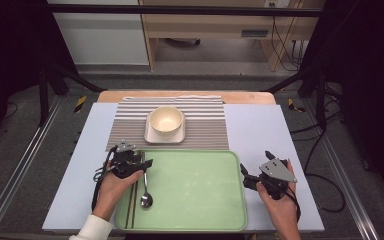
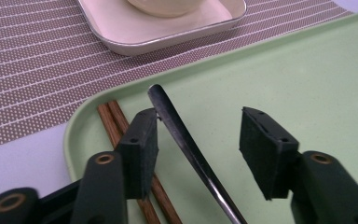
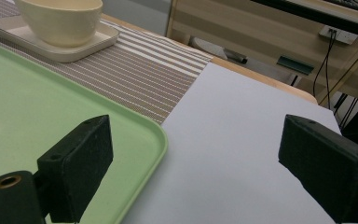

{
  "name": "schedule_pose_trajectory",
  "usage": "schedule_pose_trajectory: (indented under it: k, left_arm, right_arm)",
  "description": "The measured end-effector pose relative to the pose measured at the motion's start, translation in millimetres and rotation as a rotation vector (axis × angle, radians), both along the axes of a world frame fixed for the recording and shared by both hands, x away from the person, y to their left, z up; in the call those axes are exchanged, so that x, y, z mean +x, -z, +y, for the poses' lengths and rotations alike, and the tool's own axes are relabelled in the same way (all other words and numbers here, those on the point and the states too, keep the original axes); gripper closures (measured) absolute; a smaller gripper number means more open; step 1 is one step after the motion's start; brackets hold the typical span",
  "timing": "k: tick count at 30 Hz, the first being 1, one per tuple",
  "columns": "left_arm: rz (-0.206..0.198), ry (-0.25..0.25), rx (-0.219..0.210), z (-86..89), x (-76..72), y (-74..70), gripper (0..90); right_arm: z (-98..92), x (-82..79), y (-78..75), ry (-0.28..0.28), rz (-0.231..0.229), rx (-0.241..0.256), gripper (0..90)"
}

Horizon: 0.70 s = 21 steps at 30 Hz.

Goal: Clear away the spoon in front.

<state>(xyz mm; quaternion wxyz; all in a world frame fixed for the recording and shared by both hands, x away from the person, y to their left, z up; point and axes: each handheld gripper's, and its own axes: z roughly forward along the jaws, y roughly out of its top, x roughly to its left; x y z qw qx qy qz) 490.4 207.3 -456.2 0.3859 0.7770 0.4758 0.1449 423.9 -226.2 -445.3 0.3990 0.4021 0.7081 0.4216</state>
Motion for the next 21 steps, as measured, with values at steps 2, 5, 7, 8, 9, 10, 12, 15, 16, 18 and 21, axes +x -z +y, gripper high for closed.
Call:
schedule_pose_trajectory:
  k: [2, 5, 7, 8, 9, 10, 12, 15, 16, 18, 21]
  left_arm:
    - [0.000, 0.010, 0.025, -3.6, -0.1, 0.8, 43.6]
    - [0.013, 0.014, 0.028, -8.4, 1.0, 1.4, 40.2]
    - [0.016, 0.013, 0.051, -14.0, 2.1, 2.1, 37.3]
    - [0.019, 0.014, 0.064, -17.0, 2.3, 2.5, 36.0]
    - [0.022, 0.015, 0.076, -19.2, 2.4, 3.0, 34.9]
    - [0.024, 0.022, 0.094, -23.2, 2.6, 4.2, 33.6]
    - [0.031, 0.031, 0.118, -29.0, 2.6, 6.1, 31.5]
    - [0.034, 0.037, 0.136, -36.8, 2.7, 7.7, 30.1]
    - [0.029, 0.036, 0.143, -39.2, 2.3, 7.2, 29.7]
    - [0.013, 0.049, 0.152, -45.2, 1.0, 5.2, 28.5]
    - [-0.001, 0.052, 0.128, -47.9, -0.4, 1.5, 27.5]
  right_arm:
    - [0.0, 0.0, 0.1, -0.001, 0.001, 0.000, 9.7]
    - [-0.6, 0.1, -0.1, -0.002, 0.001, -0.001, 9.7]
    - [-1.1, -0.1, -0.2, -0.002, 0.001, 0.001, 9.7]
    - [-1.2, -0.3, -0.4, -0.003, 0.001, 0.002, 9.7]
    - [-1.1, -0.5, -0.6, -0.004, 0.000, 0.003, 9.7]
    - [-1.0, -0.6, -0.7, -0.005, 0.000, 0.003, 9.7]
    - [-0.5, -0.5, -0.6, -0.009, 0.000, 0.000, 9.7]
    - [0.9, -0.6, -0.8, -0.019, 0.001, -0.004, 9.6]
    - [1.0, -0.7, -0.9, -0.020, 0.000, -0.004, 9.6]
    - [1.2, -0.9, -1.2, -0.022, -0.002, -0.004, 9.6]
    - [1.1, -1.2, -1.3, -0.024, -0.002, -0.004, 9.5]
